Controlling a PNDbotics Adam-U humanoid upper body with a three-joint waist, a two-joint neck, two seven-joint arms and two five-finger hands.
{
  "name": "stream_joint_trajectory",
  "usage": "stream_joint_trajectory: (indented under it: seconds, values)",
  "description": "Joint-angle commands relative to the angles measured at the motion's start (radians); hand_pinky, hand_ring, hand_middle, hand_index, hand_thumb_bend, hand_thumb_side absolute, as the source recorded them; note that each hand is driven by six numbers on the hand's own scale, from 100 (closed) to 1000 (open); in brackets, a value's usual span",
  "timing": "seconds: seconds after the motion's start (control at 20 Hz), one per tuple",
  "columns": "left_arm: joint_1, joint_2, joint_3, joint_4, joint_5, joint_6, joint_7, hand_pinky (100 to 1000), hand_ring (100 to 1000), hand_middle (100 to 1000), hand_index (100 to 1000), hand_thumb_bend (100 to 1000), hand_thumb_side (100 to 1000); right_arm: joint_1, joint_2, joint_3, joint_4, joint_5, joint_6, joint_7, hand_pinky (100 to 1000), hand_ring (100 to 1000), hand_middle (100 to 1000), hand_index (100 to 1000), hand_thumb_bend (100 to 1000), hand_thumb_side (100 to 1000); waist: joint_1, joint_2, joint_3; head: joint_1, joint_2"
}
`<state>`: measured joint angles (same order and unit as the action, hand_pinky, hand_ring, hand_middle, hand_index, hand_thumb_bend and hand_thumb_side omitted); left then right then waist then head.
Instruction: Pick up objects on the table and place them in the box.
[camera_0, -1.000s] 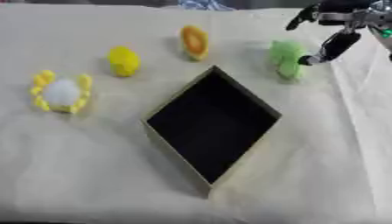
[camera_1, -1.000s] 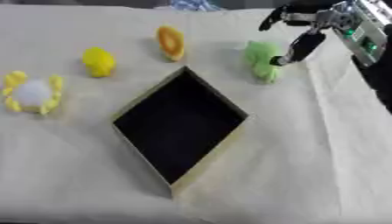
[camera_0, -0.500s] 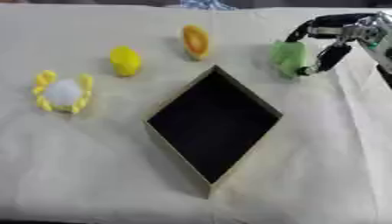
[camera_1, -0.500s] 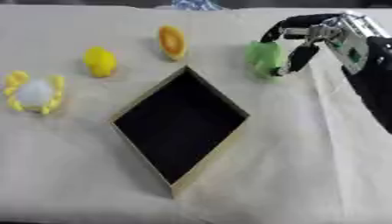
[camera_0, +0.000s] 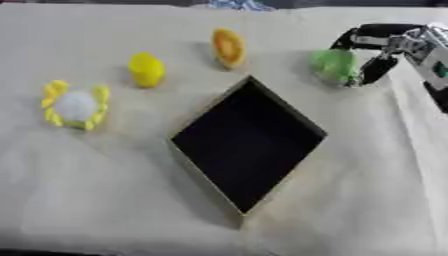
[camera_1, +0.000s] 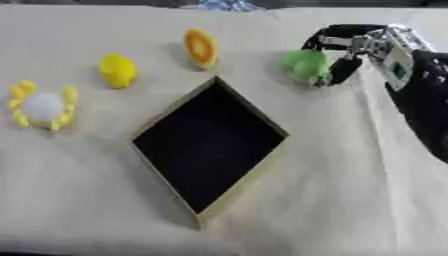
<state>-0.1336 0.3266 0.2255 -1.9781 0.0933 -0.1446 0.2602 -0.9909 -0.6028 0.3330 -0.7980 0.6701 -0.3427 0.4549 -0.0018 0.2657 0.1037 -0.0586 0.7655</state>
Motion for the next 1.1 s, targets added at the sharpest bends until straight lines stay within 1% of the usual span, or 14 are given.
stream_joint_trajectory:
  seconds: [0.05,0.1,0.25,0.3,0.35,0.4,0.5,0.6,0.8,0.9,1.0,1.1]
  values:
    - [-0.009,0.022,0.001,-0.012,0.002,-0.001,-0.005,831,693,629,805,129,720,-0.007,-0.034,0.0,-0.084,-0.063,0.038,-0.05,849,778,515,688,202,100,0.001,-0.017,-0.002,0.002,0.0]
    - [-0.01,0.022,0.001,-0.013,0.002,-0.001,-0.006,831,693,629,805,128,720,-0.005,-0.04,0.001,-0.11,-0.074,0.053,-0.062,849,777,511,684,181,100,0.0,-0.018,-0.002,0.002,0.0]
    - [-0.009,0.023,0.001,-0.014,0.0,-0.001,-0.008,831,694,629,805,129,719,-0.001,-0.06,-0.006,-0.191,-0.088,0.088,-0.086,850,777,509,684,173,100,-0.002,-0.021,-0.004,0.004,0.002]
    - [-0.009,0.023,0.002,-0.014,-0.001,-0.001,-0.007,831,694,629,805,130,720,0.0,-0.069,-0.009,-0.224,-0.09,0.094,-0.092,850,776,511,686,146,100,-0.002,-0.022,-0.004,0.005,0.002]
    - [-0.01,0.024,0.002,-0.015,-0.001,0.0,-0.007,831,694,629,805,128,718,0.003,-0.079,-0.01,-0.263,-0.091,0.1,-0.098,850,776,513,688,187,100,-0.003,-0.023,-0.005,0.007,0.002]
    - [-0.01,0.025,0.002,-0.015,-0.002,0.0,-0.007,831,695,629,805,128,717,0.007,-0.091,-0.008,-0.306,-0.092,0.101,-0.101,850,776,517,692,196,100,-0.004,-0.024,-0.005,0.008,0.003]
    - [-0.01,0.028,0.002,-0.016,-0.003,0.0,-0.007,831,695,628,805,127,717,0.024,-0.124,0.006,-0.414,-0.101,0.094,-0.094,849,773,525,696,220,100,-0.006,-0.025,-0.007,0.01,0.004]
    - [-0.012,0.031,0.002,-0.017,-0.004,0.0,-0.007,830,695,628,805,127,716,0.047,-0.166,0.033,-0.536,-0.13,0.08,-0.067,850,772,535,702,229,100,-0.009,-0.025,-0.012,0.014,0.004]
    - [-0.015,0.034,0.0,-0.019,-0.006,0.002,-0.01,831,697,628,805,129,716,0.079,-0.223,0.09,-0.731,-0.236,0.054,0.008,855,777,550,717,225,100,-0.016,-0.029,-0.026,0.029,0.004]
    - [-0.017,0.035,-0.002,-0.02,-0.007,0.005,-0.013,830,697,628,805,129,716,0.084,-0.237,0.103,-0.791,-0.281,0.054,0.032,855,777,551,717,226,100,-0.018,-0.032,-0.03,0.035,0.004]
    - [-0.017,0.035,-0.002,-0.021,-0.008,0.006,-0.014,830,697,628,805,131,714,0.087,-0.244,0.105,-0.822,-0.305,0.062,0.047,854,774,551,720,217,100,-0.019,-0.033,-0.032,0.037,0.004]
    - [-0.017,0.036,-0.001,-0.022,-0.009,0.006,-0.014,830,697,628,805,131,714,0.088,-0.247,0.125,-0.866,-0.341,0.045,0.051,855,774,550,720,212,100,-0.02,-0.037,-0.04,0.048,0.004]
